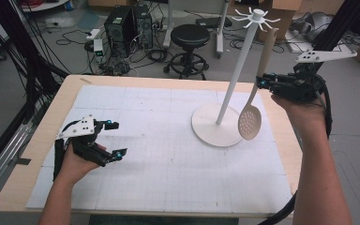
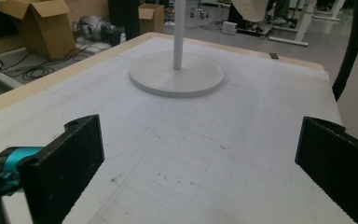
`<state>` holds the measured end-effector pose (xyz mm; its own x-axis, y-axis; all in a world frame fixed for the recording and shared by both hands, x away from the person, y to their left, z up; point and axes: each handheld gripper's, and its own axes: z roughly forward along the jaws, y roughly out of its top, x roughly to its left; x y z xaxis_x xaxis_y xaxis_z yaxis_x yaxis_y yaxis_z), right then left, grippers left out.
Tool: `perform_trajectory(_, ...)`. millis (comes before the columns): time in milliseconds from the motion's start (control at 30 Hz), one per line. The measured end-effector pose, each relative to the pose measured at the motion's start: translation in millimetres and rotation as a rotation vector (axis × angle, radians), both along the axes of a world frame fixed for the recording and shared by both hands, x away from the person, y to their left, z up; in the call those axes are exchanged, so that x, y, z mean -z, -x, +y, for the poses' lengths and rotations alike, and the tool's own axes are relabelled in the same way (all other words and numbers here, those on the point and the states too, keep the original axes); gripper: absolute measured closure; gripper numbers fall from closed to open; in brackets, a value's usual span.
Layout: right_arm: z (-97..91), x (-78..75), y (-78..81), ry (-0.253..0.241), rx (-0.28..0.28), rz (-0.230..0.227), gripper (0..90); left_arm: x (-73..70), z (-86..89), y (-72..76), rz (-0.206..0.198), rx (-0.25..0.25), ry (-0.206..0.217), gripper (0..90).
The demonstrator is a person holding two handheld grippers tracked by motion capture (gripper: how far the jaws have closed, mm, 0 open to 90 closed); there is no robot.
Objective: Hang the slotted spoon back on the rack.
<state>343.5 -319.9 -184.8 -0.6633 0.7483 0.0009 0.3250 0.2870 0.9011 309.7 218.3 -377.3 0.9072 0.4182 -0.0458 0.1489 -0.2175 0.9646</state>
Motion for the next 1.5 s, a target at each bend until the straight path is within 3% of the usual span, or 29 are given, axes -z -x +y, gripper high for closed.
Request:
perform_trajectory(733,6.6,-2.3,-16.0,0.033,0.046,0.036,75.4,-0.7,1.1,0.3,-0.004,-0.002,0.003,1.7)
perform_trajectory(1333,9.7,3.8,-29.7,0.022,0.066,0.068,75.2,-1.0,1.4,1.1,-0.005,-0.001,0.002,1.7)
perform_trajectory(1400,9.2,5.3,-30.2,0.022,0.07,0.067,72.9,-1.1,1.4,1.2,-0.005,0.0,0.002,1.7)
perform_trajectory(1467,8.5,6.6,-28.2,0.006,0.08,0.06,56.3,-1.1,1.4,1.3,-0.005,0.0,0.001,1.7)
perform_trajectory(1500,9.4,6.8,-27.5,0.031,0.082,0.053,56.0,-1.1,1.3,1.2,-0.005,0.001,0.003,1.7)
